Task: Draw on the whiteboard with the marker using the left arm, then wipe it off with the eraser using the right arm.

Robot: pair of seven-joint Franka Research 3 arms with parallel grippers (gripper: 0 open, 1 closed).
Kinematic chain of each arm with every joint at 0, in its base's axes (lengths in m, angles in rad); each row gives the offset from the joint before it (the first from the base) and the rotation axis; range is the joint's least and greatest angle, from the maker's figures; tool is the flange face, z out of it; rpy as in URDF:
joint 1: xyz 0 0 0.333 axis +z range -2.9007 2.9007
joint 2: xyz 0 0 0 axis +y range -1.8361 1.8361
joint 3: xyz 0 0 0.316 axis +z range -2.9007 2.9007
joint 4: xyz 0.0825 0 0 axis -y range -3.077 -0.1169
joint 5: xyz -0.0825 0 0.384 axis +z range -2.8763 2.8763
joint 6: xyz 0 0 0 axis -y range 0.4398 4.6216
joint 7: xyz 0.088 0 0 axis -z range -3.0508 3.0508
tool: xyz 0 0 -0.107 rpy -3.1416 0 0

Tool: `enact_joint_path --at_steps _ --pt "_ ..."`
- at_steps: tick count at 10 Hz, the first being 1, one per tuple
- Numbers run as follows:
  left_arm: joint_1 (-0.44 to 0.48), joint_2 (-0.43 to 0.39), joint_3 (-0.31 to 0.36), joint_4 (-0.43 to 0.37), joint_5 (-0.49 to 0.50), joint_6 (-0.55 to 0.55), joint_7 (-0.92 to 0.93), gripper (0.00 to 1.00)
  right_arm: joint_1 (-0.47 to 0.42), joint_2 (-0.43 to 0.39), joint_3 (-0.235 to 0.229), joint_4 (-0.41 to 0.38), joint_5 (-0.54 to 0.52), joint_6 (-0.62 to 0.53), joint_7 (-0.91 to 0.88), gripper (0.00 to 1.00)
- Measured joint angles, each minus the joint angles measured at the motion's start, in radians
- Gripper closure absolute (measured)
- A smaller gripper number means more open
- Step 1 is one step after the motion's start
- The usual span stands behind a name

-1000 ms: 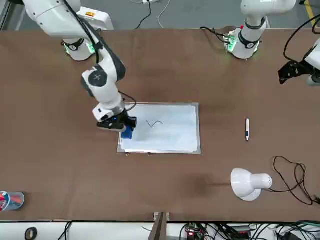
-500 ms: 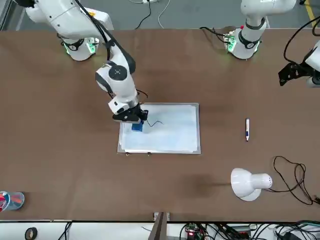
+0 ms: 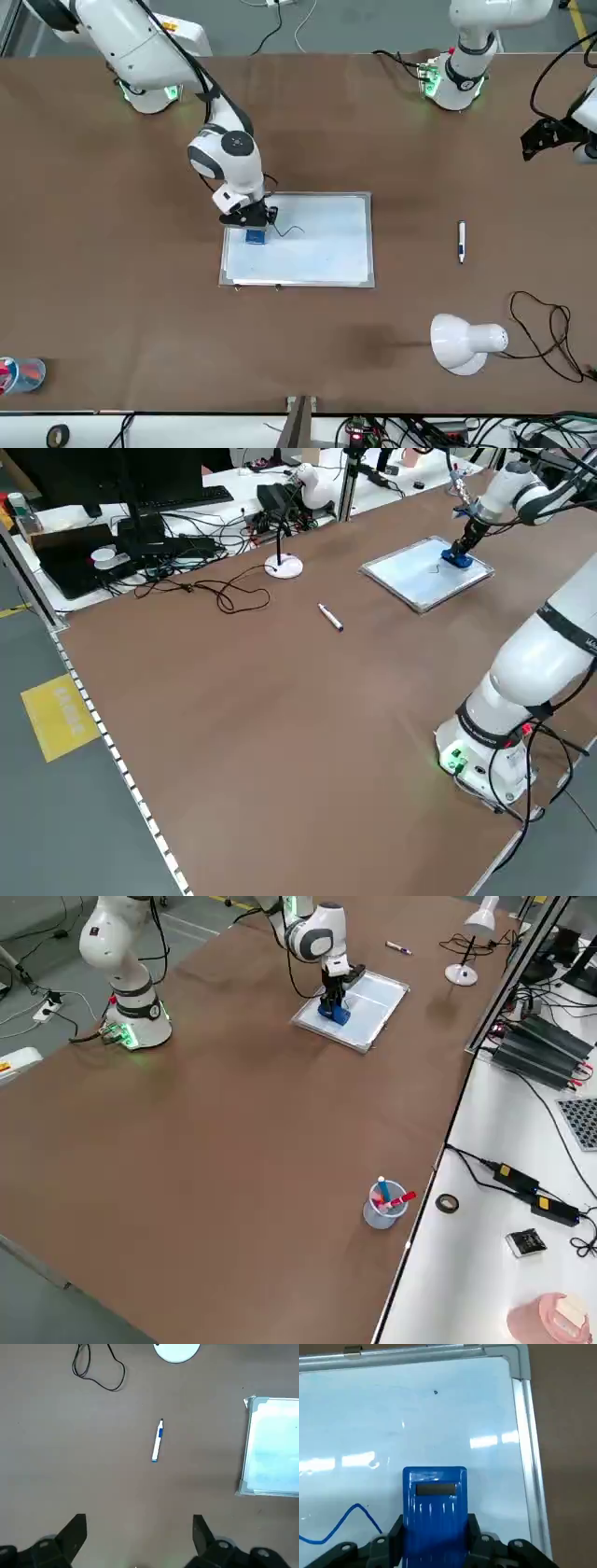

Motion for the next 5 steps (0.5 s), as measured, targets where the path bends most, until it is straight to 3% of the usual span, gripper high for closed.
enact_joint_path --at_steps 5 --pt "0.013 0.000 0.003 0.000 0.000 0.000 -0.001 0.00 0.049 0.039 -0.004 0.054 -0.154 -0.030 0.194 0.45"
